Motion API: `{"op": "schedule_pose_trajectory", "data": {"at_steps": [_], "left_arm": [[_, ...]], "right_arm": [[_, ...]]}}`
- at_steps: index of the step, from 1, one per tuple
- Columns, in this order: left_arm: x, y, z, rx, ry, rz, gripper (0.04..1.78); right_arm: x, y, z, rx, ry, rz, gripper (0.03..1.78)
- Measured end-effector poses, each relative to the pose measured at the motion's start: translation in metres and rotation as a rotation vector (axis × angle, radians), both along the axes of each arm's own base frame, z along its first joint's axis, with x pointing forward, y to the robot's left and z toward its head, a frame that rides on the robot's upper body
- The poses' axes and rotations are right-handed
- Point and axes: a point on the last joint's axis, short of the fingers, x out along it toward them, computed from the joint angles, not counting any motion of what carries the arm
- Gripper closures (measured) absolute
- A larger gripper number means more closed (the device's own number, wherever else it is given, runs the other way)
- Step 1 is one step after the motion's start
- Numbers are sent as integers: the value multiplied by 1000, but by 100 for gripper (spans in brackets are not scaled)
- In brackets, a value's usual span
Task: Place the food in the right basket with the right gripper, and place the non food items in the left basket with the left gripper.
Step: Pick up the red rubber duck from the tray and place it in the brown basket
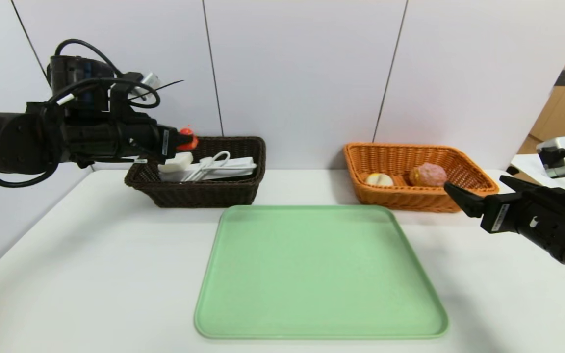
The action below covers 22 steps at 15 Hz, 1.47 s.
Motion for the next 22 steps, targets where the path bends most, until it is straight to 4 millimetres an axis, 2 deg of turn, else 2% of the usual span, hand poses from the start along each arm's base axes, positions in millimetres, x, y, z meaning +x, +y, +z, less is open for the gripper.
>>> {"op": "schedule_pose_trajectory", "data": {"at_steps": [3, 7, 12, 13, 15, 17, 20, 22], "left_arm": [[15, 0, -12, 49, 114, 65, 128], [37, -2, -40, 80, 179, 126, 130], [46, -3, -52, 88, 194, 127, 131], [46, -3, -53, 88, 196, 127, 124], [46, -3, -53, 82, 195, 129, 97], [48, -3, -50, 72, 156, 131, 78], [47, -3, -45, 67, 129, 131, 56], [44, -2, -31, 58, 89, 133, 46]], "right_arm": [[-1, 0, 1, -2, -7, 1, 12], [-2, 0, 4, 0, -17, 1, 12], [-3, 0, 5, 3, -26, 1, 12], [-3, 0, 6, 3, -27, 1, 12], [-3, 0, 6, 3, -27, 2, 12], [-3, 0, 6, 2, -28, 1, 12], [-3, 0, 6, 2, -27, 1, 12], [-3, 0, 6, 1, -27, 3, 12]]}}
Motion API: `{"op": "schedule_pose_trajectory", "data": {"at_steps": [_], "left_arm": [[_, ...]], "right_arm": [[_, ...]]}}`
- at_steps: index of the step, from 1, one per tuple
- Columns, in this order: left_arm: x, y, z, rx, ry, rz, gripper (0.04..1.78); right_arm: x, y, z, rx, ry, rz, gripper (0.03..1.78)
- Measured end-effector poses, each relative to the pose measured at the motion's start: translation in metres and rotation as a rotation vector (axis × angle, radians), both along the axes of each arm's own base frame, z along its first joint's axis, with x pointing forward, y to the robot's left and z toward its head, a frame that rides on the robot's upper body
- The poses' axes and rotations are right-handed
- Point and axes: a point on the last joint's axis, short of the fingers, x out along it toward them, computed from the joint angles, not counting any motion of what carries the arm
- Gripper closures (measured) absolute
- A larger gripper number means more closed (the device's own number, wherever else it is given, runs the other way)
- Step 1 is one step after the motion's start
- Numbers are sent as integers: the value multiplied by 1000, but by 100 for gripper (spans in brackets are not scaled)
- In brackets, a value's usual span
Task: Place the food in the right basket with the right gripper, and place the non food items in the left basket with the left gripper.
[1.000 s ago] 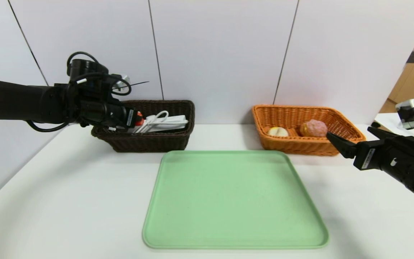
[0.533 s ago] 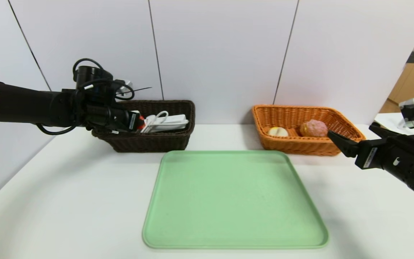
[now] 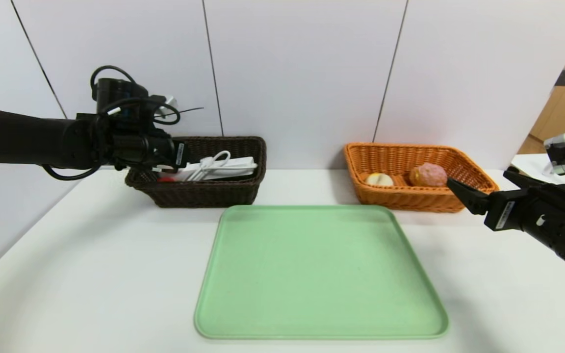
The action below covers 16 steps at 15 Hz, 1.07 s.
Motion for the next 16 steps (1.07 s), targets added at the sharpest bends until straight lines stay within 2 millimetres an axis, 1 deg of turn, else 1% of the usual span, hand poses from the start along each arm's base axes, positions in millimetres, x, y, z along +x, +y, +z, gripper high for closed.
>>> {"op": "schedule_pose_trajectory", "data": {"at_steps": [2, 4, 6, 7, 9, 10, 12, 14, 16], "left_arm": [[-8, 5, 22, -7, -65, 8, 38], [-23, 11, 45, -14, -121, 20, 33], [-50, 20, 64, -16, -163, 45, 28], [-68, 25, 71, -15, -177, 60, 26], [-105, 33, 78, -13, -193, 84, 23], [-126, 37, 80, -11, -205, 96, 21], [-165, 43, 74, -5, -224, 113, 19], [-205, 47, 60, 4, -248, 120, 17], [-241, 51, 41, 22, -264, 129, 16]], "right_arm": [[0, 0, 1, 0, -5, -1, 12], [-3, -1, 3, 4, -12, -2, 12], [-8, -1, 6, 6, -27, -2, 12], [-10, -2, 8, 8, -38, -2, 12], [-14, -2, 14, 9, -63, -2, 12], [-17, -3, 17, 9, -75, -4, 12], [-24, -4, 21, 1, -97, -6, 12], [-36, -5, 26, -1, -107, -10, 12], [-54, -9, 31, 2, -104, -16, 12]]}}
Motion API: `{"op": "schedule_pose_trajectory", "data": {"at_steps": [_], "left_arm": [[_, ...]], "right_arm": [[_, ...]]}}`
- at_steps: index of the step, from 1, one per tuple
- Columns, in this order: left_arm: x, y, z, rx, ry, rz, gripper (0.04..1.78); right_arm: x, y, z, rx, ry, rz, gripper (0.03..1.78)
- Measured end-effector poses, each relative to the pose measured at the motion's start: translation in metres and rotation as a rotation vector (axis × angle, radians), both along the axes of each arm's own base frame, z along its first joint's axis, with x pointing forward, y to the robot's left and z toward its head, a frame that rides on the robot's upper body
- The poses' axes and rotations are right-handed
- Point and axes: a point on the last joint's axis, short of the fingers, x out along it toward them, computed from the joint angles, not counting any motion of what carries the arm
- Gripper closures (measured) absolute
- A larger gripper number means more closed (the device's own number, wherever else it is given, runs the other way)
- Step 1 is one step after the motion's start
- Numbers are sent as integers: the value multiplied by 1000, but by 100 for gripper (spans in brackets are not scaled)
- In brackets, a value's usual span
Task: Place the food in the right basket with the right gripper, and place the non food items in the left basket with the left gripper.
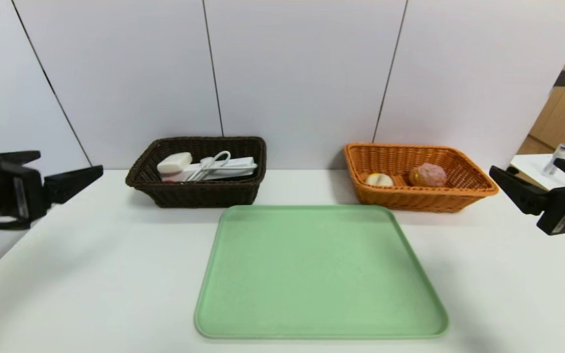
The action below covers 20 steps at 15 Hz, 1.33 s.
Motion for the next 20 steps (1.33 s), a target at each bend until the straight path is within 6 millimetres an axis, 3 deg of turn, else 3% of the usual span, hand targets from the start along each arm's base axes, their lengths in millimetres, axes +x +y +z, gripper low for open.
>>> {"op": "schedule_pose_trajectory", "data": {"at_steps": [2, 5, 10, 20], "left_arm": [[-32, 3, -20, 12, -20, 13, 15], [-73, 4, -55, 7, -28, -5, 15], [-112, 3, -100, -20, -39, -31, 13], [-159, 2, -122, -97, -192, -46, 13]], "right_arm": [[-19, -7, -4, 2, 12, -28, 12], [-52, -15, -25, 2, 25, -65, 12], [-99, -21, -60, 8, 1, -95, 12], [-180, -19, -108, 18, 10, 15, 12]]}}
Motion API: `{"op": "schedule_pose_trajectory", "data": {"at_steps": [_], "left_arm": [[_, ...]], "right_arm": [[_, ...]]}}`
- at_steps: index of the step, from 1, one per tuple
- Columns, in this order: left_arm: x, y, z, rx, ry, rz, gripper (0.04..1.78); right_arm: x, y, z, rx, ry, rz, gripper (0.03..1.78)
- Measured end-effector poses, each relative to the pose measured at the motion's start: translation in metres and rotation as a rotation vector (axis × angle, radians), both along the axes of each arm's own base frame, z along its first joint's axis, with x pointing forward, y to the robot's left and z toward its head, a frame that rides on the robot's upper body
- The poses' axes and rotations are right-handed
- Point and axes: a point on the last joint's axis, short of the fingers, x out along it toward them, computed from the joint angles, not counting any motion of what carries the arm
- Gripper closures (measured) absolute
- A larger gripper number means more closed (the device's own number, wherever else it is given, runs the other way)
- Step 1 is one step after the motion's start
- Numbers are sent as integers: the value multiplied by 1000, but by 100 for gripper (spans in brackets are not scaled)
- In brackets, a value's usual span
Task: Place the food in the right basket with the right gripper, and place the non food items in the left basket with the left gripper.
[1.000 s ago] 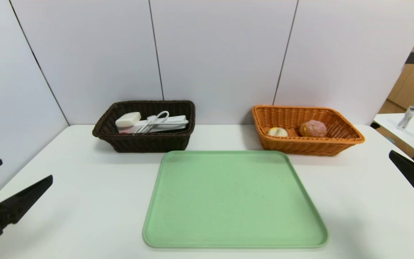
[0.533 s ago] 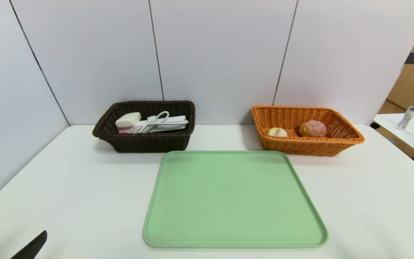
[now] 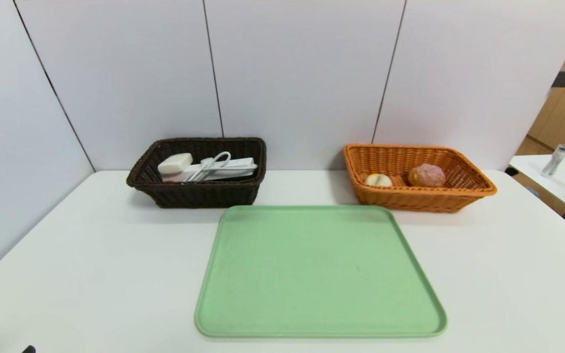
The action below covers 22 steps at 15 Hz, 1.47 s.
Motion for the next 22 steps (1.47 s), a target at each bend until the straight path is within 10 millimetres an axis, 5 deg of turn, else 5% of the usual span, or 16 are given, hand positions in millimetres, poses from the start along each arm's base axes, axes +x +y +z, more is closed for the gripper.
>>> {"op": "schedule_pose_trajectory", "data": {"at_steps": [9, 18, 22], "left_arm": [[-28, 0, -27, 49, -46, -16, 13], [-19, 4, -59, 105, 38, 147, 13], [-19, 4, -61, -8, 62, 165, 13]], "right_arm": [[-3, 0, -17, -19, -14, 1, 12], [-1, -2, -27, -47, 30, -66, 12], [-1, -2, -27, 24, 36, -89, 12]]}}
